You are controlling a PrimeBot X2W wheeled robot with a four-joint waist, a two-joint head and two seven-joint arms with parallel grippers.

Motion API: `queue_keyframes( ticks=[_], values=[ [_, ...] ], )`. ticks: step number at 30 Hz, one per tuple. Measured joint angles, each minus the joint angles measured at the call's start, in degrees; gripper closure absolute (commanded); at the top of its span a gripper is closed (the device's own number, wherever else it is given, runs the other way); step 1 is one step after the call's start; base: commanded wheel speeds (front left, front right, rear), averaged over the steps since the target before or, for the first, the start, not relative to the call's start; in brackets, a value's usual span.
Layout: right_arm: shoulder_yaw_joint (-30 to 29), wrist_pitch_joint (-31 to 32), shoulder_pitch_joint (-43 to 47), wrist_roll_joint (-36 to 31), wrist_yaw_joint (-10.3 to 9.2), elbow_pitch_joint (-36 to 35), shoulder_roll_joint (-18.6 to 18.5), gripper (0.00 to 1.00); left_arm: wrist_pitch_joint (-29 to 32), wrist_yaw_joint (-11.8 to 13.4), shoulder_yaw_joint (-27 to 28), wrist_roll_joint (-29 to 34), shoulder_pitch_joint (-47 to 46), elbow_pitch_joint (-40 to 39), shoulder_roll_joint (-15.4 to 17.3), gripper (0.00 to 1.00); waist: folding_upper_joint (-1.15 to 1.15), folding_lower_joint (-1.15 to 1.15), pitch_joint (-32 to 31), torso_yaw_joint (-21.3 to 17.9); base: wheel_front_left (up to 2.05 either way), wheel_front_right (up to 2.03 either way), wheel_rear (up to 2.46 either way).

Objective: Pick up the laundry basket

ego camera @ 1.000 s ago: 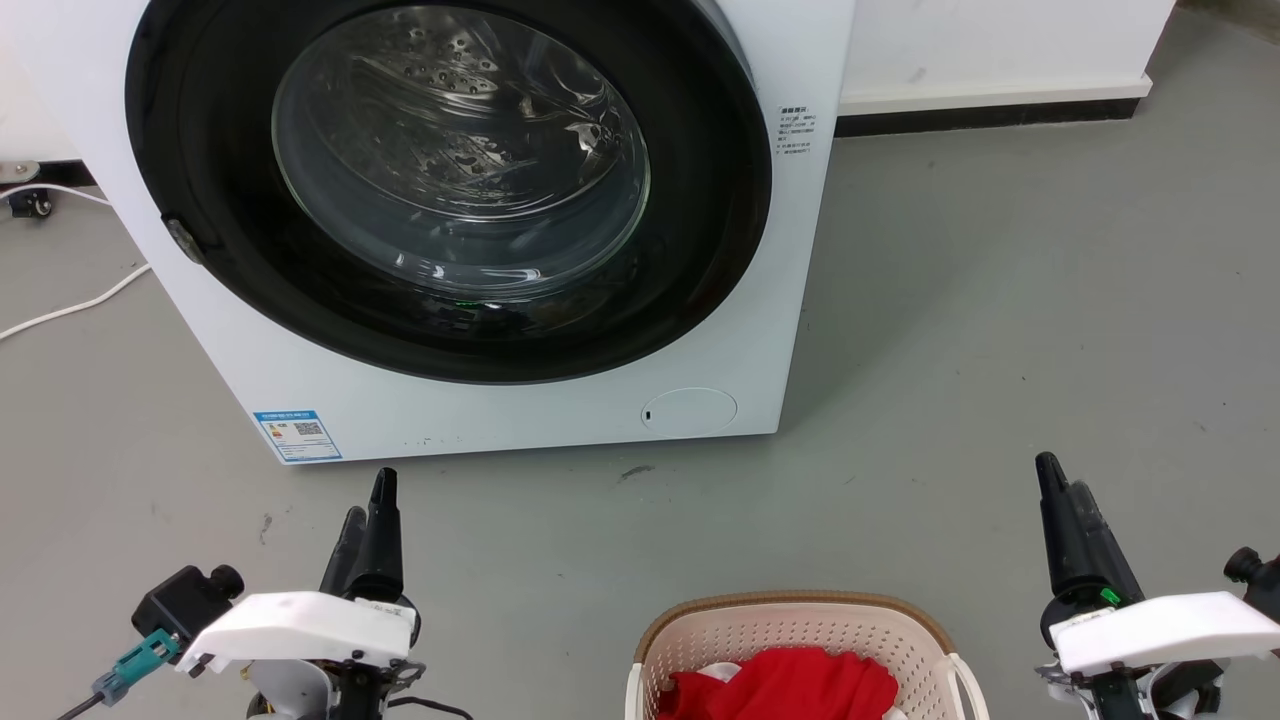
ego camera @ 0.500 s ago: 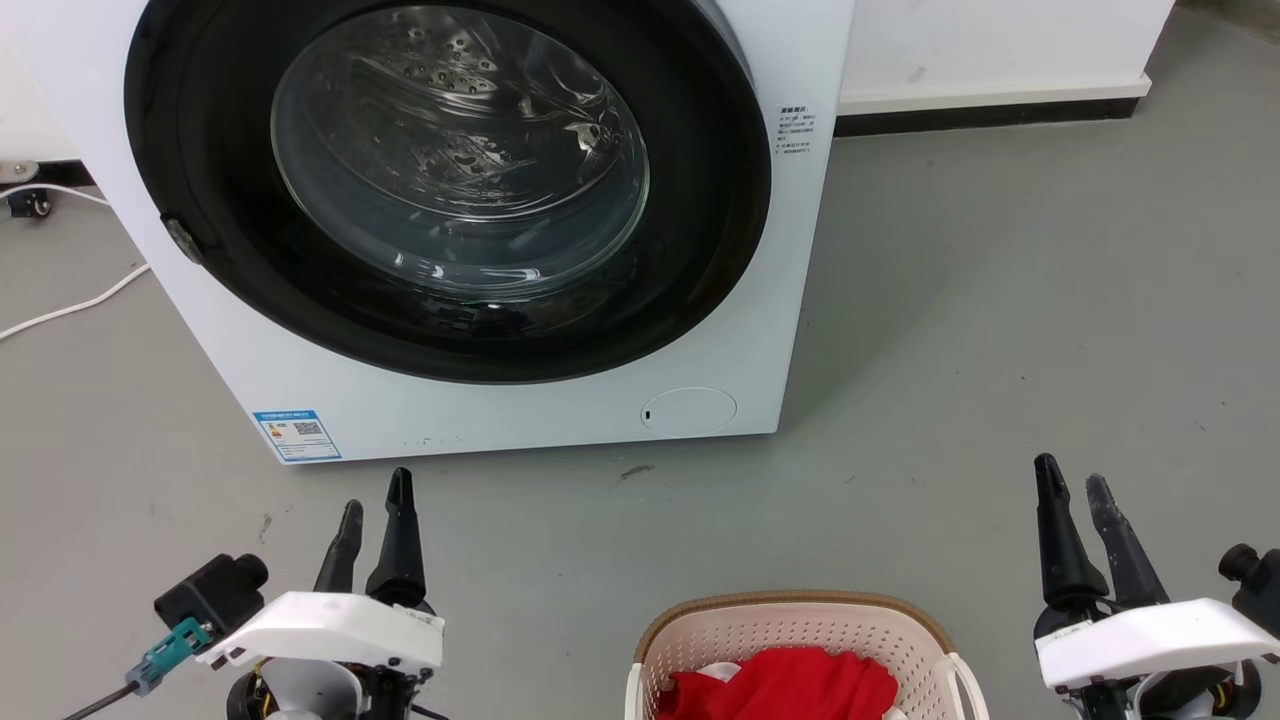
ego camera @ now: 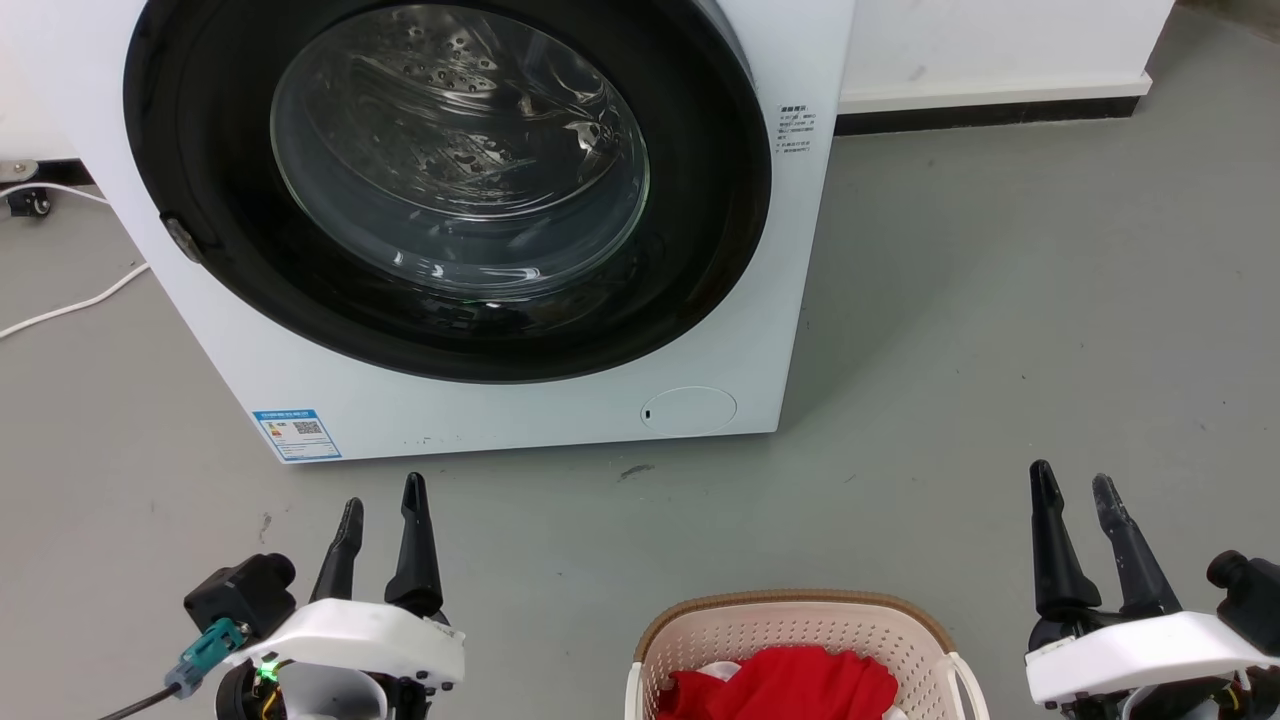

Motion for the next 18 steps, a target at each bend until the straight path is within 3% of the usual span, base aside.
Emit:
queue_keyframes(
  ticks=[18],
  values=[
    [0.49, -2.68, 1.25, -9.54, 0.0, -2.24, -0.04, 0.0, -2.59, 0.11, -1.18, 10.0, 0.36, -0.97, 0.04, 0.0, 0.0, 0.0, 0.14, -0.03, 0.0, 0.0, 0.0]
  ],
)
